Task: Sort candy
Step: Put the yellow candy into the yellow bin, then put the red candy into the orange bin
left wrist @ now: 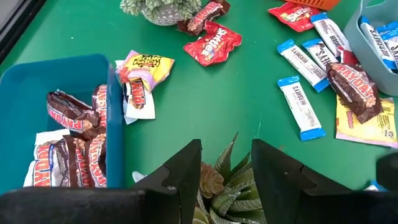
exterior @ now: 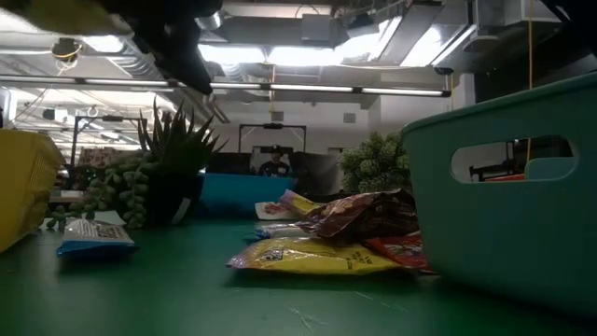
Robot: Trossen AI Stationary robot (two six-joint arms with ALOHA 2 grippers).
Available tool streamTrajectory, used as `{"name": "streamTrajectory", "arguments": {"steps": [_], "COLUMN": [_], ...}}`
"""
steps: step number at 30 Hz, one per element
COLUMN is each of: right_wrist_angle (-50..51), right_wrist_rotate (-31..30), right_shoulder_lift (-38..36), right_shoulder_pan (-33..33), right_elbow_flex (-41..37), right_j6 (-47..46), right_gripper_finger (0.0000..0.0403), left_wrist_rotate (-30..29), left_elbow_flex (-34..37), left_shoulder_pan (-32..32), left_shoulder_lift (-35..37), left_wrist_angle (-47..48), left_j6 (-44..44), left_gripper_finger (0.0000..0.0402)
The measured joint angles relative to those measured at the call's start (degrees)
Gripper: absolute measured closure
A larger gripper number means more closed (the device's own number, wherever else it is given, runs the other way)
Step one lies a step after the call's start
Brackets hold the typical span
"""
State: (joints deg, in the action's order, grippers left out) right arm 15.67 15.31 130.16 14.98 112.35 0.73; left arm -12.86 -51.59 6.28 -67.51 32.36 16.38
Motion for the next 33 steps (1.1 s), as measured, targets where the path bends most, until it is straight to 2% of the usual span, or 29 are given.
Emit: {"name": "streamTrajectory", "arguments": {"steps": [5,18,21,28,33], "right_wrist_angle": [-5.28,-9.79,-8.58,-9.21,-2.50], "right_wrist_rotate": [-3.33,-3.19,-3.16,-3.11,-2.22], "right_shoulder_lift": [2.06,3.31,3.31,3.31,1.88], "right_shoulder_pan": [0.00,0.00,0.00,0.00,-0.02], "right_elbow_flex": [-0.08,-0.07,-0.07,-0.08,-0.07], "right_j6": [-0.31,-0.76,-0.84,-0.87,-0.91], "right_gripper_finger": [0.0394,0.0389,0.0365,0.0271,0.0238], "left_wrist_rotate": [0.00,-0.05,-0.09,-0.11,-0.09], "left_elbow_flex": [0.00,-0.04,-0.04,-0.04,-0.04], "left_shoulder_pan": [0.02,0.02,0.02,0.02,0.02], "left_shoulder_lift": [0.04,0.07,0.07,0.04,0.04], "left_wrist_angle": [0.04,0.26,0.26,0.22,0.22], "left_j6": [-0.01,-0.02,-0.02,-0.02,-0.02], "left_gripper_finger": [0.0274,0.0274,0.0274,0.0274,0.0274]}}
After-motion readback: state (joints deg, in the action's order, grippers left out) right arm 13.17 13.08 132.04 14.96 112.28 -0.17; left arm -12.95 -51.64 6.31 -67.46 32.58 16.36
